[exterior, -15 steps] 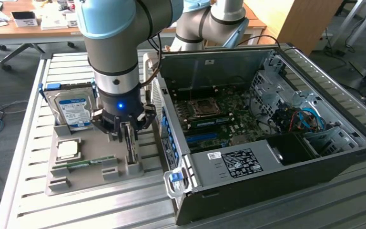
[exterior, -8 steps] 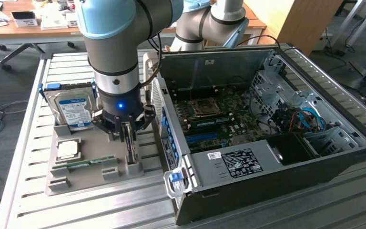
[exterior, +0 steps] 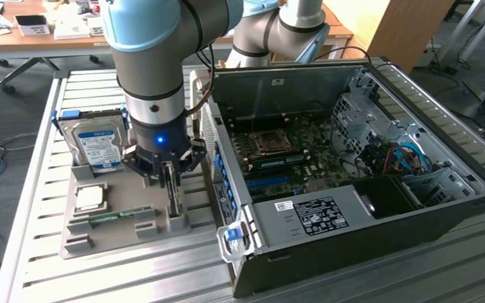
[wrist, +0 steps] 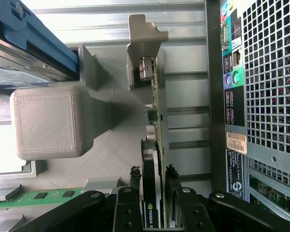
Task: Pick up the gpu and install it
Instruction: 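Pick up the gpu and move the gpu toward the slot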
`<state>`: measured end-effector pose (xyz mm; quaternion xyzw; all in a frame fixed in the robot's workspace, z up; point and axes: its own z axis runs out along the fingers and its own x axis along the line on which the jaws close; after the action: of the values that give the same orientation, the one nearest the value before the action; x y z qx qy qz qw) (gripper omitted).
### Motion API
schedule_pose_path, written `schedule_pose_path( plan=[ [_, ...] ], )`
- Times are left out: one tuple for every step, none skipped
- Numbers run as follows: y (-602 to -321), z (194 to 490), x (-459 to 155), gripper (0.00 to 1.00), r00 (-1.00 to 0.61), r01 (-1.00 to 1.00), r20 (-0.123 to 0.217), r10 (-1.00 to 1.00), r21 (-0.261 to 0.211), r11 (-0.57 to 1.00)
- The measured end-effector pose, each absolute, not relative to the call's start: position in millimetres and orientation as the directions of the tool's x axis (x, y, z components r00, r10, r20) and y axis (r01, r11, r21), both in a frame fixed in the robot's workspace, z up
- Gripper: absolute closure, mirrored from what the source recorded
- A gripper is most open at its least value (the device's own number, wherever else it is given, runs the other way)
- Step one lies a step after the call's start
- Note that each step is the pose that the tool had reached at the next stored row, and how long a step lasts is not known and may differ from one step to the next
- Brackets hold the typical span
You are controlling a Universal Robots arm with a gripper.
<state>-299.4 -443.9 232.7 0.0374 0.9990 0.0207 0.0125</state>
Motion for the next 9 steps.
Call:
schedule_pose_path(
  plan=[
    [-443.9, 232.6, -299.4, 0.65, -0.997, 0.074, -0.023, 0.075, 0.042, 0.996],
    [-443.9, 232.2, -299.4, 0.65, -0.997, 0.074, -0.024, 0.075, 0.042, 0.996],
    [-443.9, 231.6, -299.4, 0.65, -0.997, 0.074, -0.023, 0.075, 0.042, 0.996],
    [-443.7, 231.4, -299.3, 0.65, -0.997, 0.074, -0.024, 0.075, 0.043, 0.996],
    [-442.8, 231.4, -299.3, 0.65, -0.997, 0.074, -0.024, 0.075, 0.042, 0.996],
    [-442.7, 231.4, -299.4, 0.65, -0.997, 0.074, -0.023, 0.075, 0.042, 0.996],
    [-442.5, 231.4, -299.4, 0.65, -0.997, 0.074, -0.024, 0.075, 0.042, 0.996],
    [-442.4, 231.3, -299.4, 0.65, -0.997, 0.074, -0.024, 0.075, 0.042, 0.996],
    [-442.3, 231.1, -299.3, 0.65, -0.997, 0.074, -0.024, 0.075, 0.042, 0.996]
  ],
)
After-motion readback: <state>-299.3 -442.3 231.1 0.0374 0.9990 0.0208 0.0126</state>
